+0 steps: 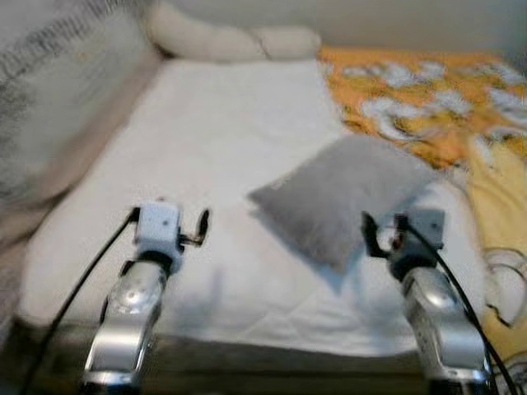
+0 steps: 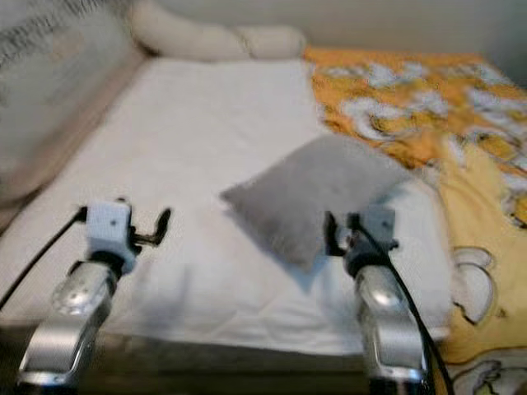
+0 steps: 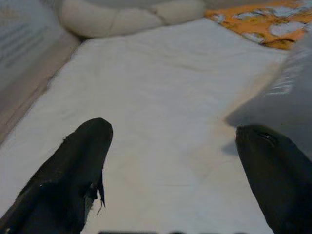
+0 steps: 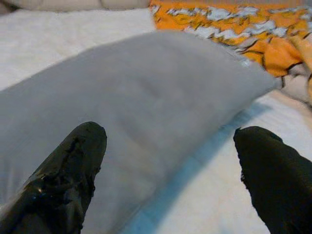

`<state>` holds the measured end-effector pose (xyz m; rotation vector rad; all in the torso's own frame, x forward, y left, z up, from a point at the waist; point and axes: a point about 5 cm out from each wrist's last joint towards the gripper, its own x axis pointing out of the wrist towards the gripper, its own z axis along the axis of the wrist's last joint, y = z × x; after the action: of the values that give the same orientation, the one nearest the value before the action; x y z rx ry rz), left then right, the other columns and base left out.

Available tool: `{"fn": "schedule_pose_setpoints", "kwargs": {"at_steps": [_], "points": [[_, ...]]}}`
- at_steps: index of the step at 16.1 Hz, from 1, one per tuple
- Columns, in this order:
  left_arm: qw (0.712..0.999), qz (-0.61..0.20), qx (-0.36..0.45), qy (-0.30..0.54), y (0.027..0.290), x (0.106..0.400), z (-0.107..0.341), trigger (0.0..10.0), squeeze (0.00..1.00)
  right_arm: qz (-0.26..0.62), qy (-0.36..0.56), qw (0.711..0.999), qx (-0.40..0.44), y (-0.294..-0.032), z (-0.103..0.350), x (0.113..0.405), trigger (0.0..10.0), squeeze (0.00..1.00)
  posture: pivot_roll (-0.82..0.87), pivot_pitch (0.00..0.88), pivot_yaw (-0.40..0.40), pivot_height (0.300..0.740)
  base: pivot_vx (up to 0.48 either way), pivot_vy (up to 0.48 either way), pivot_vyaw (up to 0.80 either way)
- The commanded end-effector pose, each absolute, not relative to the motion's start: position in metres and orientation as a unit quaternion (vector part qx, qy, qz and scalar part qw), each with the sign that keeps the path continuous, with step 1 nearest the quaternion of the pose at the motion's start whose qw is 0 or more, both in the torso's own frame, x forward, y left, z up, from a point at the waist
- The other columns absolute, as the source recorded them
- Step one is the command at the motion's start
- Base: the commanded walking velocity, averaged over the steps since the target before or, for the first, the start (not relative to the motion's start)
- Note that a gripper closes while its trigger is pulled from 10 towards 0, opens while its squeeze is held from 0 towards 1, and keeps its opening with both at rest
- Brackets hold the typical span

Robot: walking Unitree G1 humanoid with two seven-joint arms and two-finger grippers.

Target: Clean up the room

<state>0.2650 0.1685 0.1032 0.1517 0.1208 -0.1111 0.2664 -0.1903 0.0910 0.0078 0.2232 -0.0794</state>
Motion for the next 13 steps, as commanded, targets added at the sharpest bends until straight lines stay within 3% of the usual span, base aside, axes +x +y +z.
{"fn": "schedule_pose_setpoints", "kwargs": {"at_steps": [1, 3, 6, 13], "points": [[0.994, -0.066, 0.070, 0.051, 0.1610, 0.2663, 0.1070, 10.0, 0.00, -0.057, 0.116, 0.992, 0.000, -0.2012, 0.0904, 0.2629, 10.0, 0.00, -0.03, 0.000, -0.011, 0.740, 0.296, 0.000, 0.00], [0.994, -0.065, 0.071, 0.051, 0.1614, 0.2660, 0.1070, 10.0, 0.00, -0.037, 0.122, 0.991, -0.027, -0.1995, 0.0901, 0.2641, 10.0, 0.00, -0.02, 0.000, -0.010, 0.740, 0.296, 0.000, 0.00], [0.994, -0.065, 0.072, 0.051, 0.1621, 0.2658, 0.1070, 10.0, 0.00, -0.029, 0.124, 0.992, -0.026, -0.1963, 0.0884, 0.2635, 10.0, 0.00, -0.02, 0.000, -0.010, 0.740, 0.295, 0.000, 0.74], [0.993, -0.070, 0.074, 0.051, 0.1620, 0.2659, 0.1071, 10.0, 0.00, -0.034, 0.135, 0.990, -0.016, -0.1966, 0.0835, 0.2612, 10.0, 0.00, -0.03, 0.000, 0.001, 0.740, 0.293, 0.000, 0.00]]}}
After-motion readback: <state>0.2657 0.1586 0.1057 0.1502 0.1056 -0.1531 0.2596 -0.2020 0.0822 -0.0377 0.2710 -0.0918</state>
